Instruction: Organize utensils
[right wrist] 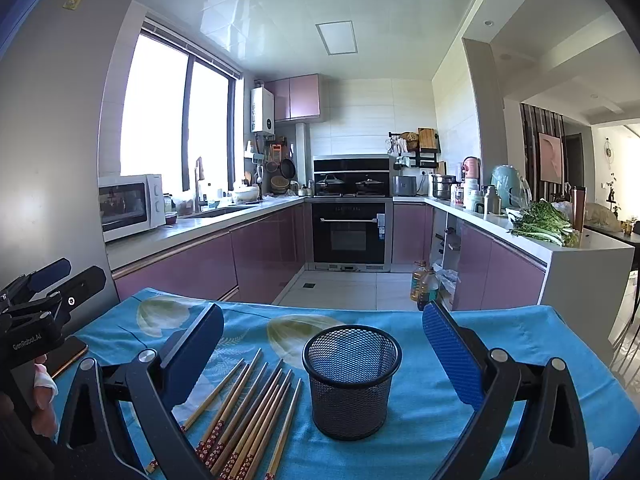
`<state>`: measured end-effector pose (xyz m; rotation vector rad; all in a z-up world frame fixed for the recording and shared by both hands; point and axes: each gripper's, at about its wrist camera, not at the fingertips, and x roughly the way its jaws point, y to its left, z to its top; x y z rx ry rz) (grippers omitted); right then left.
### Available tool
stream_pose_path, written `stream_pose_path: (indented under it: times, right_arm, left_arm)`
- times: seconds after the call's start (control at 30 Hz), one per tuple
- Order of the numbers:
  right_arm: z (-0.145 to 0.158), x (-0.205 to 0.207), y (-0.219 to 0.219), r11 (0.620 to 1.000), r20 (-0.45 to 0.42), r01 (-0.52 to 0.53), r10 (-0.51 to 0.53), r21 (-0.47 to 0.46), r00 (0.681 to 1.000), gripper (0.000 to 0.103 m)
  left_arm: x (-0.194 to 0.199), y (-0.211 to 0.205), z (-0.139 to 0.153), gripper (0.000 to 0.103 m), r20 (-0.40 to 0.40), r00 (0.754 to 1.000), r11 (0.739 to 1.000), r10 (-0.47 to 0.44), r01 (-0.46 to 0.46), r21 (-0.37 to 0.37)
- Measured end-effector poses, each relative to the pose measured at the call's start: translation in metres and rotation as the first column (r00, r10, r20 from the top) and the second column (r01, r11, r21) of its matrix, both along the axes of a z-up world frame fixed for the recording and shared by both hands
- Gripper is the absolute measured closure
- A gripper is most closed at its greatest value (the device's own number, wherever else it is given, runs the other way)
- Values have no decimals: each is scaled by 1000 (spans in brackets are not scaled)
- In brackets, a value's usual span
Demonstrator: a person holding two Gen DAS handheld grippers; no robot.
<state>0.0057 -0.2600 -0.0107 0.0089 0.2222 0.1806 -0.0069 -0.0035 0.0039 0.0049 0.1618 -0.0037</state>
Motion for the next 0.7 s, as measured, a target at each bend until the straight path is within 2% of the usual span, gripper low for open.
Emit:
stream_pose_path:
  times: [0.7]
  right_arm:
    - [2, 2, -1, 1000, 4, 0, 0, 7, 1000, 7]
  left_arm:
    - [1, 0, 0, 6, 2, 1000, 1000, 0, 0, -1]
